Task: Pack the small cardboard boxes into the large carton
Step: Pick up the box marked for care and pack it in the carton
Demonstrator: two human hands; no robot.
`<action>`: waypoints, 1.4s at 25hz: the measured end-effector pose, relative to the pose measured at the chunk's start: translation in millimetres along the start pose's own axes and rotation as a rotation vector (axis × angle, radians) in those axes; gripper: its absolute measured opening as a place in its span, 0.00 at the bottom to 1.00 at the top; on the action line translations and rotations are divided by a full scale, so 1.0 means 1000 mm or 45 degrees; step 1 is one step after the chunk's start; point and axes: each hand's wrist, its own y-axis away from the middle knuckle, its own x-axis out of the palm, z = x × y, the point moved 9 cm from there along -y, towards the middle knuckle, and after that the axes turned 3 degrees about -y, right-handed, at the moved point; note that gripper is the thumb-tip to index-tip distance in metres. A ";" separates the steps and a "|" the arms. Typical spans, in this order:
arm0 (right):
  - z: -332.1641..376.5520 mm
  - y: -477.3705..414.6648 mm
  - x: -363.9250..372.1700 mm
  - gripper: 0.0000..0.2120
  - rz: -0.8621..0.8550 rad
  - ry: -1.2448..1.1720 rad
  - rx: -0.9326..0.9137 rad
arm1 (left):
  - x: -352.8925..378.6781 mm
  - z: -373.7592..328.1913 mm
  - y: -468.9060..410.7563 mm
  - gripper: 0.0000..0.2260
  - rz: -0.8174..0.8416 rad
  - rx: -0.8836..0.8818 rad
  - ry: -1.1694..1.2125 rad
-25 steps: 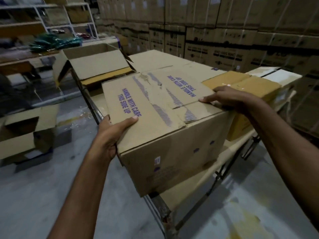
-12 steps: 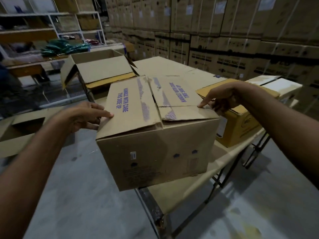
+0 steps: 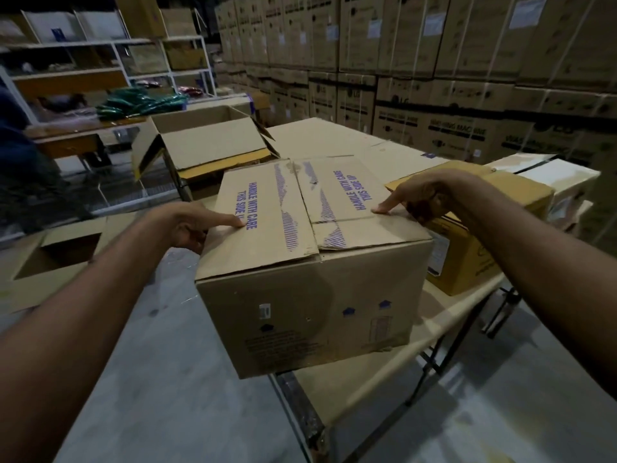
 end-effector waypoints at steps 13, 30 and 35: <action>0.018 0.090 0.061 0.33 -0.531 -0.371 -0.790 | -0.074 0.042 0.046 0.38 -0.387 0.680 0.509; 0.174 0.075 0.247 0.40 -0.800 -0.529 -1.031 | -0.296 0.094 -0.030 0.40 -0.506 1.221 0.404; 0.241 0.052 0.224 0.35 -0.953 -0.464 -1.065 | -0.327 0.031 -0.120 0.40 -0.437 1.255 0.400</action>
